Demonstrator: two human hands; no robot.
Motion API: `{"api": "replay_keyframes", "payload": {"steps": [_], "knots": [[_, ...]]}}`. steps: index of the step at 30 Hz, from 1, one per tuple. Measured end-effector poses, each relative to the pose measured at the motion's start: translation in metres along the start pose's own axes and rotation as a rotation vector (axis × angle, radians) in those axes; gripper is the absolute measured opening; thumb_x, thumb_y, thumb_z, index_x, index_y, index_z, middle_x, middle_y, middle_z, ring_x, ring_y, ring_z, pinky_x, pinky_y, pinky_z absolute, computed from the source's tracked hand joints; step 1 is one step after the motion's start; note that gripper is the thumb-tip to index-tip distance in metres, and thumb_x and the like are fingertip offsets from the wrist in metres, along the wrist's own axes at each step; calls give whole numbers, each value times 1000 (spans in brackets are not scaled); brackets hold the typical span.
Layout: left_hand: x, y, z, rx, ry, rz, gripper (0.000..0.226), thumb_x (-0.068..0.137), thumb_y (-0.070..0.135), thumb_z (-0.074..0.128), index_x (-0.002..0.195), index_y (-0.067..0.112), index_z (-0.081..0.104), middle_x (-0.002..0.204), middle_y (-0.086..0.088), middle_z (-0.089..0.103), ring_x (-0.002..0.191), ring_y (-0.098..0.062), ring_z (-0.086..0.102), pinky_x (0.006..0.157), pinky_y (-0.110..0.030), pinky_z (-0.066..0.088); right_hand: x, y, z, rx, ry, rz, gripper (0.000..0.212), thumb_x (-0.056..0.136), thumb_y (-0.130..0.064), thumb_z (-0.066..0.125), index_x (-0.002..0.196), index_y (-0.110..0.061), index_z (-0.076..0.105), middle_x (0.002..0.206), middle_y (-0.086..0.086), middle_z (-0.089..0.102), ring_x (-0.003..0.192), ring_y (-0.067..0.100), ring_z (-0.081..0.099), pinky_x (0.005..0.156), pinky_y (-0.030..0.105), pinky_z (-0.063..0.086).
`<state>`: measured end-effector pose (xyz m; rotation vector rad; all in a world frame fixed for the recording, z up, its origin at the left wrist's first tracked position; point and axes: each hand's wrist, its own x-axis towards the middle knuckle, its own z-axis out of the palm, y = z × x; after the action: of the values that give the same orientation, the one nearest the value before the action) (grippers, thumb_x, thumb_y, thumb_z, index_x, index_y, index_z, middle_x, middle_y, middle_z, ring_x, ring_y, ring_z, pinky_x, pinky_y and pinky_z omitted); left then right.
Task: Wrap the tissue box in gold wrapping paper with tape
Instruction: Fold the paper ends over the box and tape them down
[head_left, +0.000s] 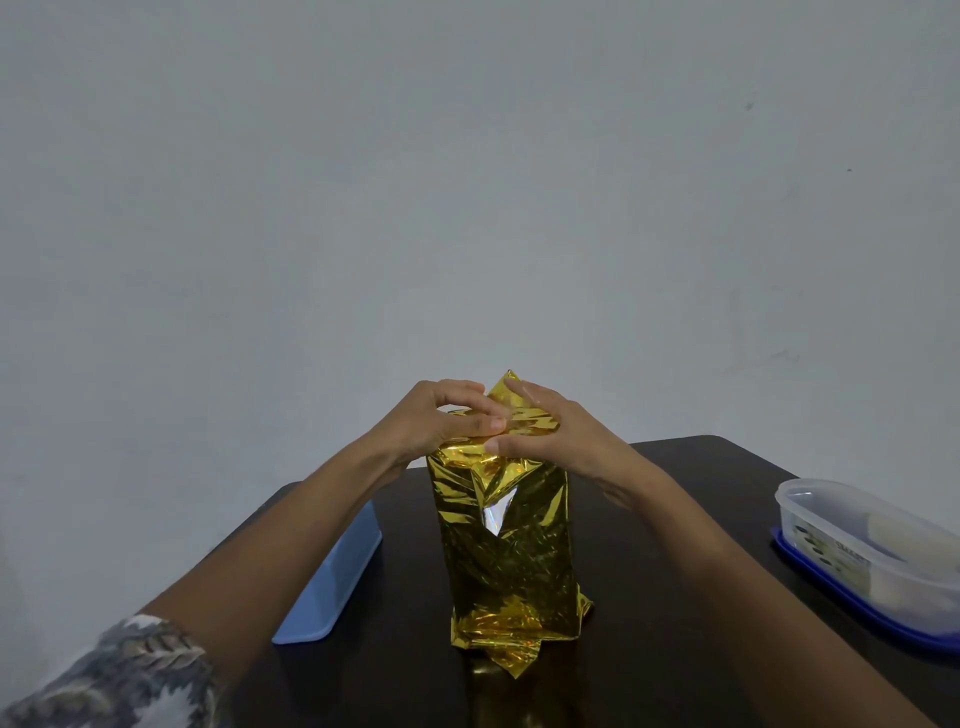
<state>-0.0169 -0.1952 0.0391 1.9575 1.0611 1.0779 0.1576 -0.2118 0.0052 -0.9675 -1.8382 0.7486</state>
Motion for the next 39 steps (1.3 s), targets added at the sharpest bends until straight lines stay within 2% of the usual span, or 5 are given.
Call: {"api": "replay_keyframes", "payload": {"steps": [10, 16, 20, 27, 39], "knots": [[0, 3, 4, 145, 126, -124, 76, 67, 28, 82, 132, 25, 42, 142, -3, 35, 126, -16, 34, 92, -30, 36, -6, -4, -4, 13, 20, -2, 98, 76, -33, 75, 149, -37, 10, 155, -6, 22, 128, 6, 30, 97, 23, 28], [10, 13, 5, -141, -17, -508, 89, 47, 31, 92, 123, 9, 51, 114, -14, 63, 91, -27, 66, 81, -41, 55, -4, -6, -4, 28, 16, 6, 108, 74, -31, 76, 148, -41, -3, 157, -5, 15, 140, 15, 26, 110, 31, 30], [35, 3, 9, 104, -63, -651, 130, 9, 59, 90, 128, 19, 53, 131, -11, 57, 121, -35, 52, 100, -57, 39, -5, -6, -5, 33, 14, 8, 109, 76, -29, 75, 147, -42, -7, 158, -5, 11, 142, 17, 22, 107, 28, 29], [28, 39, 25, 276, -117, -598, 52, 76, 54, 68, 100, 9, 58, 101, -12, 65, 98, -27, 64, 94, -39, 50, -6, -7, -4, 1, 33, 14, 108, 79, -30, 72, 146, -41, -12, 158, -2, 13, 143, 20, 20, 101, 25, 25], [31, 24, 16, 267, -68, -493, 44, 81, 45, 65, 106, 10, 59, 92, -7, 67, 77, -19, 65, 65, -26, 52, -3, -11, 1, 8, 50, 23, 115, 77, -28, 74, 146, -37, -16, 158, 1, 12, 143, 21, 22, 104, 26, 26]]}}
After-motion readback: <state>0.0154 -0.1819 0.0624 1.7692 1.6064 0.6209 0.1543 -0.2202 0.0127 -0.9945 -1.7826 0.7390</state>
